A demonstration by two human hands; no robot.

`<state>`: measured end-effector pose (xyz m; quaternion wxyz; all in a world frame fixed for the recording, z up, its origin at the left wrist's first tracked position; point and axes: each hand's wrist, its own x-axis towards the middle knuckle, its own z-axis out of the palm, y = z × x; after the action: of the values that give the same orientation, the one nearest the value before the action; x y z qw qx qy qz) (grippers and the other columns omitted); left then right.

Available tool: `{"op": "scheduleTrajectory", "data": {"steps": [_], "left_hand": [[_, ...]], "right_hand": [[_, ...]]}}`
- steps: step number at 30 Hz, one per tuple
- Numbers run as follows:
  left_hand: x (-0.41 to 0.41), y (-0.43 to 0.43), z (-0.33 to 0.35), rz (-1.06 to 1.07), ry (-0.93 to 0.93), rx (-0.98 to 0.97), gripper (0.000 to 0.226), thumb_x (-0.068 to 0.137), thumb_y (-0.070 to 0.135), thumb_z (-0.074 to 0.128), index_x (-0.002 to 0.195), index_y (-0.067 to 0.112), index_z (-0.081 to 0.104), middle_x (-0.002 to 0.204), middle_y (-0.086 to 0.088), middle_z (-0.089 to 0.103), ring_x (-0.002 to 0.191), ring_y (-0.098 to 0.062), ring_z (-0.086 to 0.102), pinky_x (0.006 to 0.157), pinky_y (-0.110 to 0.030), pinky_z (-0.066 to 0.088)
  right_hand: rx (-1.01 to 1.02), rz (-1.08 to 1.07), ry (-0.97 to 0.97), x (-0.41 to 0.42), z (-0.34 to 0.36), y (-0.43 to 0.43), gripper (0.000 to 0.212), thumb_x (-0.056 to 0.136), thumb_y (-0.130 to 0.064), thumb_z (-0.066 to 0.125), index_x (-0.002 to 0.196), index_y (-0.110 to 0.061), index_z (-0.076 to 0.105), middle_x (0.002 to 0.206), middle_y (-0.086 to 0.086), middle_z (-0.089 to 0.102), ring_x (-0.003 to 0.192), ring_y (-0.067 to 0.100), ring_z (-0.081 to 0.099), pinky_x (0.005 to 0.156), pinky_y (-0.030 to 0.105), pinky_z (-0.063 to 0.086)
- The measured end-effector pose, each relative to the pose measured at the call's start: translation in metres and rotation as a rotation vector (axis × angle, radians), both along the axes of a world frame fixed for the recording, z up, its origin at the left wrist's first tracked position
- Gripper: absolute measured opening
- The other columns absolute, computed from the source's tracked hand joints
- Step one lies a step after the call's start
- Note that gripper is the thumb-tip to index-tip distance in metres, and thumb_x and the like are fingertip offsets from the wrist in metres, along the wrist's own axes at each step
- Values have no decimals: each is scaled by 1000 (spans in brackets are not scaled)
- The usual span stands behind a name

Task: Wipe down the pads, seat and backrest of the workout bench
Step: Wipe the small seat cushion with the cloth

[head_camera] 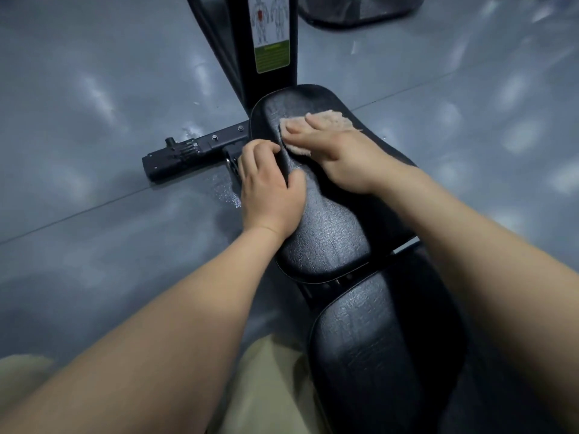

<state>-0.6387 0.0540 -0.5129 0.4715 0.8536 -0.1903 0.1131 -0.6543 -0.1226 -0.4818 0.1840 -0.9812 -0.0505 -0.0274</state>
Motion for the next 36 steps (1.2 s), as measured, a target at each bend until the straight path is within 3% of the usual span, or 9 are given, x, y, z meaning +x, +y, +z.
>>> {"op": "scheduleTrajectory", "data": {"steps": [5,9,13,20,22,26,32,34,36], "left_hand": [[1,0,-2,-7,-4,-37,39,75,26,43,106,5,52,120,-13,48,115,-32,45,106,-40,35],[2,0,-3,3,-1,-37,32,74,20,48,103,6,52,118,-11,49,112,-30,45,103,-32,31],[2,0,-4,-3,-6,-42,30,75,18,51,102,6,51,120,-11,48,114,-29,44,104,-33,31],[2,2,-5,-15,5,-61,35,76,26,43,102,5,52,122,-13,48,115,-30,44,105,-36,33],[2,2,-5,-22,5,-69,33,76,26,43,100,5,52,121,-13,49,115,-30,44,105,-37,34],[3,3,-5,-24,15,-76,33,75,26,43,99,6,52,120,-12,49,115,-31,45,105,-40,36],[2,3,-2,-27,16,-54,33,76,26,42,98,5,54,119,-13,50,113,-32,47,103,-38,36],[1,3,-1,-27,30,-44,34,76,27,41,99,4,54,119,-13,50,113,-31,46,103,-37,35],[1,4,-2,-29,39,-38,36,76,28,40,99,4,54,120,-13,50,113,-30,45,104,-36,34]], "right_hand": [[19,111,-34,7,8,-14,49,106,-17,39,149,-37,45,159,-15,35,152,16,23,125,43,14],[86,17,-12,57,13,-23,44,106,-31,39,149,-39,44,159,-14,35,152,21,21,126,47,10],[154,-98,28,87,20,-18,44,108,-32,43,151,-34,44,160,-12,34,154,20,16,126,35,11],[58,57,-33,7,10,6,54,100,-12,41,149,-34,46,160,-11,35,153,14,18,126,45,10],[50,110,-29,-6,9,-2,52,101,-15,39,150,-31,47,160,-8,36,153,15,19,127,42,10],[68,18,19,32,17,-13,54,99,-14,40,151,-29,45,161,-5,34,153,21,19,123,26,4],[119,-136,59,78,28,-8,46,106,-33,41,151,-38,42,161,-14,31,154,13,15,126,31,9],[185,-199,45,77,28,-8,47,104,-42,41,150,-35,44,162,-9,32,153,13,18,126,31,10],[250,-242,24,69,27,-9,46,107,-38,42,151,-28,44,163,-2,32,152,12,21,125,24,8]]}}
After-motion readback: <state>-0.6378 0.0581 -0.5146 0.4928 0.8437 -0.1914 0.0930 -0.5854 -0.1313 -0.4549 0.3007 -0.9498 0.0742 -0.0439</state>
